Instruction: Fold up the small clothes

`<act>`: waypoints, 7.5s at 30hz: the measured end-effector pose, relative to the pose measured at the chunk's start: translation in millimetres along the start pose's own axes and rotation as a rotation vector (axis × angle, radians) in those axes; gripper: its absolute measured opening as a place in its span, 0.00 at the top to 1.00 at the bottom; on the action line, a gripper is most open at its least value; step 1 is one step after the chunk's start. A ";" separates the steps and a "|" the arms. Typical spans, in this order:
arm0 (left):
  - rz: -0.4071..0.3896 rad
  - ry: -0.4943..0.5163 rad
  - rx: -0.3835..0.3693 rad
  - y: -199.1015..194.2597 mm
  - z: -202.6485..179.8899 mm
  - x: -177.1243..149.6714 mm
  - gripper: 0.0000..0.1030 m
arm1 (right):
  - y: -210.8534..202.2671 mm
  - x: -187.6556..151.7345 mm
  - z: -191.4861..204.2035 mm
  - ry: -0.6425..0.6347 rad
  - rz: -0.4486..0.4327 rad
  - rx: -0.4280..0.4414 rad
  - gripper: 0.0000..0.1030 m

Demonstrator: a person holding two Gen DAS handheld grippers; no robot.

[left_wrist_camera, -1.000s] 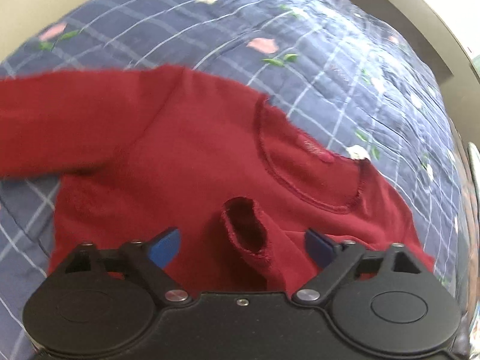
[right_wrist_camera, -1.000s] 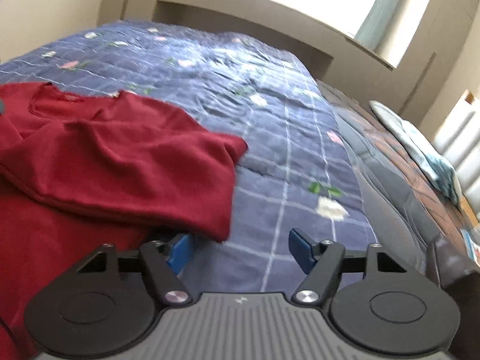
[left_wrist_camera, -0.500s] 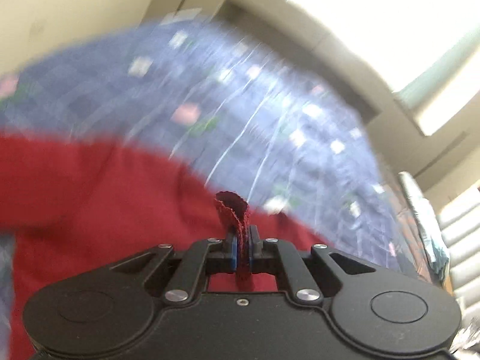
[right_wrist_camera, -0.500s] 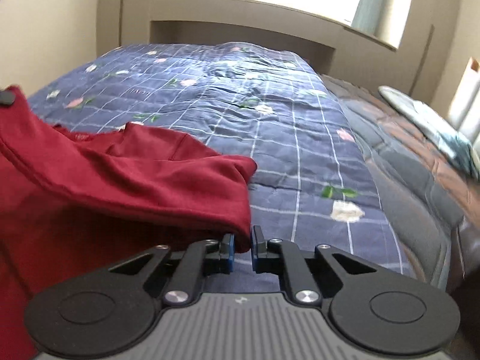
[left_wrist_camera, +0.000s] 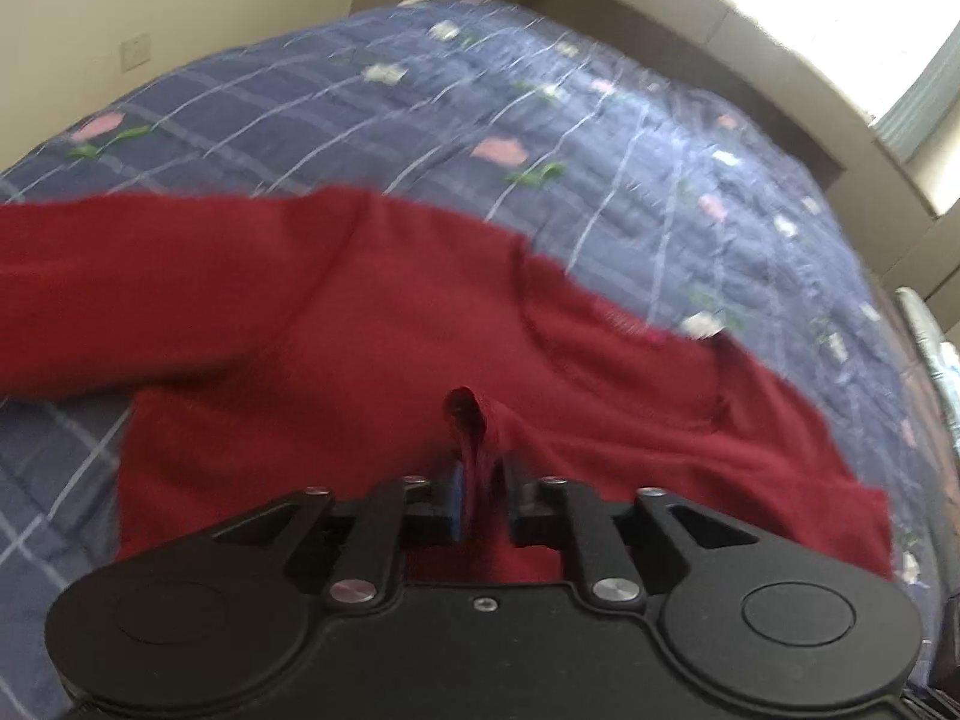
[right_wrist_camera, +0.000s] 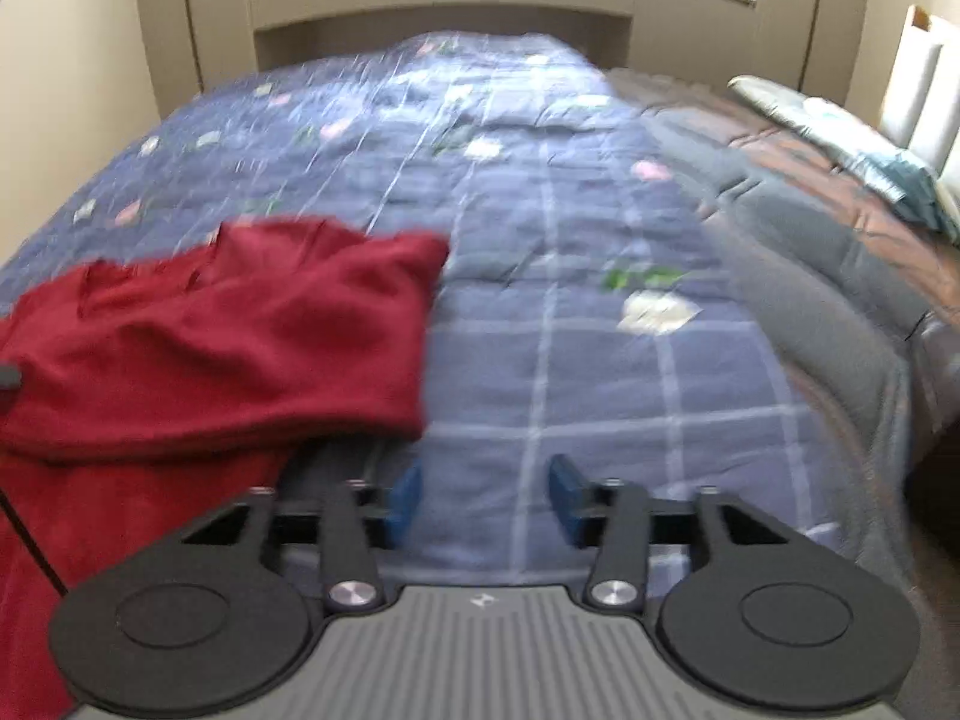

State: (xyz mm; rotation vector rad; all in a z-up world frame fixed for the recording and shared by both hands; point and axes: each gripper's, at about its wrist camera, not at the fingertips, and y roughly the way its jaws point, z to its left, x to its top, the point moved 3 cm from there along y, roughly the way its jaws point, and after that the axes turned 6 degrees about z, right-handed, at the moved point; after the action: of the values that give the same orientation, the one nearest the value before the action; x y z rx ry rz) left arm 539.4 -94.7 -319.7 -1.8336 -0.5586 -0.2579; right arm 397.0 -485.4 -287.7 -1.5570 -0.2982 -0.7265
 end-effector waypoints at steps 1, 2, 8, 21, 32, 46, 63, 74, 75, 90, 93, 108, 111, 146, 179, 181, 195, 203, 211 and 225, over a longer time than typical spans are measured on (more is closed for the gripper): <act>0.006 -0.007 0.011 1.1 2.2 -1.2 0.75 | -1.6 7.7 -5.6 0.015 -0.017 0.008 0.31; 0.006 -0.012 0.011 0.2 3.5 -2.5 0.72 | -0.9 14.4 -9.4 0.026 -0.031 0.021 0.27; -0.002 -0.010 0.044 -4.7 1.7 -6.7 0.47 | 34.0 67.8 -6.0 0.109 -0.038 0.170 0.16; 0.043 -0.027 0.110 -2.0 10.5 -19.0 0.30 | 87.9 79.8 12.9 0.180 0.032 0.151 0.89; 0.058 -0.035 0.134 -6.6 10.1 -16.0 0.14 | 51.3 60.2 30.1 0.075 0.010 0.082 0.24; -0.110 -0.360 0.306 -93.4 125.7 -12.7 0.01 | -12.5 5.9 100.4 -0.013 0.000 -0.038 0.00; -0.159 -0.606 0.403 -125.5 325.2 37.9 0.01 | -8.2 -62.1 257.6 -0.231 0.160 0.095 0.00; -0.195 -0.706 0.349 -103.9 353.8 51.8 0.01 | 1.8 -95.7 260.8 -0.200 0.192 0.042 0.00; -0.201 -0.727 0.352 -104.2 356.6 50.1 0.02 | 0.9 -98.0 261.0 -0.203 0.178 0.040 0.00; -0.256 -0.850 0.363 -105.9 367.4 47.0 0.78 | -0.9 -101.8 257.7 -0.200 0.127 0.048 0.00; -0.262 -0.856 0.363 -106.2 365.8 47.3 0.80 | -0.9 -101.6 257.8 -0.199 0.130 0.049 0.00; -0.534 -0.204 -0.042 -174.7 212.2 114.5 0.97 | -33.2 -77.7 217.8 -0.076 0.054 0.050 0.00; -0.540 0.028 -0.166 -184.8 144.0 117.7 0.97 | -45.7 -66.9 196.3 -0.051 0.011 0.030 0.00; -0.105 -0.050 -0.082 -73.4 34.3 1.3 0.14 | -0.8 -5.2 174.9 -0.219 -0.069 0.180 0.00; -0.063 -0.311 0.059 -43.2 148.6 40.1 0.24 | 33.8 22.3 165.8 -0.179 -0.090 0.112 0.08; -0.063 -0.291 0.104 -50.2 149.2 33.6 0.13 | 36.9 24.8 166.7 -0.203 -0.107 0.084 0.03; -0.040 -0.400 0.266 -81.8 180.6 -19.8 0.05 | 28.9 -10.3 132.0 -0.228 0.004 -0.008 0.00; 0.006 -0.349 0.228 -110.0 170.6 -65.9 0.01 | -9.4 -51.1 106.4 -0.187 0.116 0.076 0.00; 0.134 -0.217 0.186 -121.7 154.9 -113.0 0.01 | -40.0 -98.3 85.9 -0.080 0.225 0.131 0.00; 0.209 -0.147 0.086 -144.7 158.0 -173.7 0.01 | -81.1 -155.1 79.9 0.063 0.240 0.146 0.00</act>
State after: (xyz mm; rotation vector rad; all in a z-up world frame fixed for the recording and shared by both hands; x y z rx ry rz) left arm 302.2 45.8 -327.9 -1.8198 -0.4669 0.0410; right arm 252.3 -361.4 -314.4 -1.3993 -0.1123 -0.5524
